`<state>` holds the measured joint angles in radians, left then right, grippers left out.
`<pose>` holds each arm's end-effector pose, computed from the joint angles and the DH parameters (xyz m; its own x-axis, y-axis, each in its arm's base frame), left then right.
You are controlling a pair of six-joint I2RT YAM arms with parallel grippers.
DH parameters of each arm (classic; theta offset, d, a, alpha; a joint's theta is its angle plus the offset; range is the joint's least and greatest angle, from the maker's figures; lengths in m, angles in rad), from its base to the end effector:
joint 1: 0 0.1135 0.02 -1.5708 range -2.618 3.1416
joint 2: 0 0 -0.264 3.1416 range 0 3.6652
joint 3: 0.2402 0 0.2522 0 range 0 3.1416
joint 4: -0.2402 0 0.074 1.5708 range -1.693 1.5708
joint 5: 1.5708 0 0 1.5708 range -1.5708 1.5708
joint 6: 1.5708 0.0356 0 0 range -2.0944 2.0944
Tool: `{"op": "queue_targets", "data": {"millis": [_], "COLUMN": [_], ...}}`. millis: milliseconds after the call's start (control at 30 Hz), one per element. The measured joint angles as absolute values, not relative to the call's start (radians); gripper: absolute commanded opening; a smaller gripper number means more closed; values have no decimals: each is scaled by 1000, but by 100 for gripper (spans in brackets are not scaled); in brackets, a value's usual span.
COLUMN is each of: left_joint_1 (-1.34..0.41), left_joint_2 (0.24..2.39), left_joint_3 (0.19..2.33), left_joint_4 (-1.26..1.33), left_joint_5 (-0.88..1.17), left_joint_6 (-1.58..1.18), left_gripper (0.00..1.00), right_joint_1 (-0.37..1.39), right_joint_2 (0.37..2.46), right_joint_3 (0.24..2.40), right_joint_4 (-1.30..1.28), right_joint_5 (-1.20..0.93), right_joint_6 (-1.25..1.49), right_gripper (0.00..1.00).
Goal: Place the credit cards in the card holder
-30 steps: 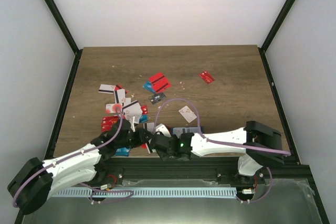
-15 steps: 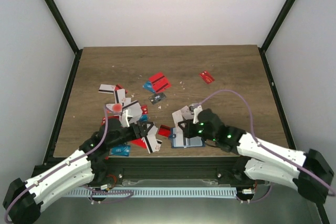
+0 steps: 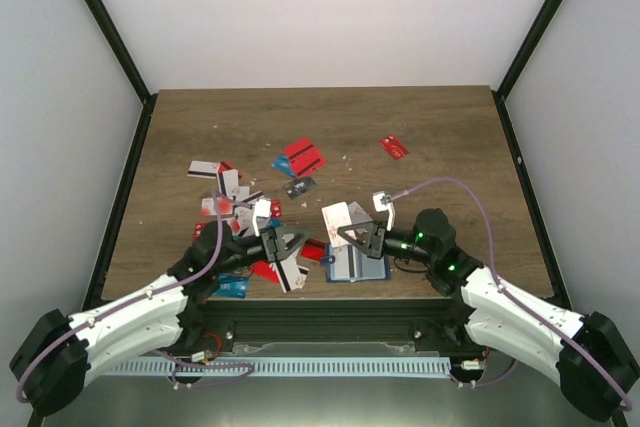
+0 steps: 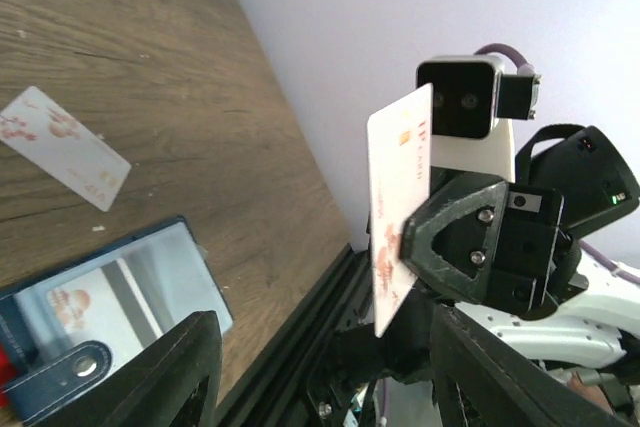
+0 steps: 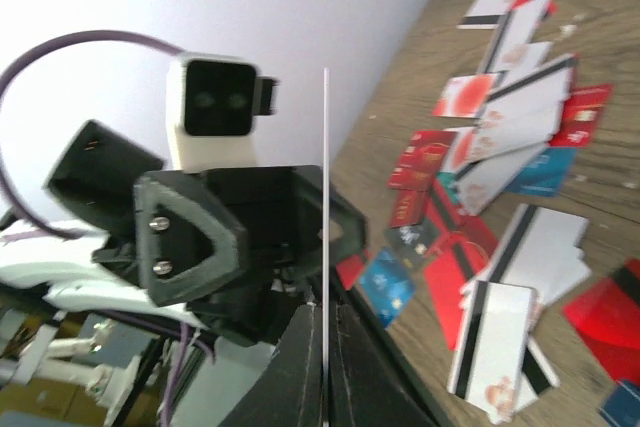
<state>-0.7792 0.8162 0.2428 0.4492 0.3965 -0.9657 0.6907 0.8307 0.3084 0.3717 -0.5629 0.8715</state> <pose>0.1209 -0.1387 0.2101 -0.8075 -0.2687 -0.5251 0.4513 0.2917 -0.8433 0.1321 0.1339 0.2226 -0.7980 0.1801 -0.5751 -0.5201 0.2764 0.8082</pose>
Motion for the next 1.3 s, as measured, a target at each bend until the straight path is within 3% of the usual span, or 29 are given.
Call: {"op": "queue_targets", "data": {"millis": [567, 700, 933, 967, 1067, 1133, 1300], "left_joint_1": [-848, -859, -871, -873, -876, -878, -878], "left_joint_2": [989, 1010, 1057, 1066, 1092, 1105, 1120], "left_joint_3": [266, 277, 310, 317, 335, 345, 380], "left_joint_4": [725, 755, 781, 785, 791, 777, 655], "left_joint_5": [483, 483, 482, 485, 484, 479, 427], "left_joint_6": [-975, -981, -990, -988, -988, -987, -959], "left_gripper": [45, 33, 5, 4, 4, 4, 4], "right_joint_1": [688, 688, 685, 683, 677, 674, 639], "right_joint_2": [887, 903, 908, 909, 907, 897, 804], "right_joint_3": [293, 292, 290, 290, 291, 299, 345], "right_joint_4": [624, 643, 659, 658, 633, 567, 259], "right_joint_5": [-736, -749, -759, -756, -748, -733, -599], "right_joint_6": [956, 962, 964, 963, 956, 933, 839], "right_gripper": [1, 1, 1, 4, 34, 46, 51]}}
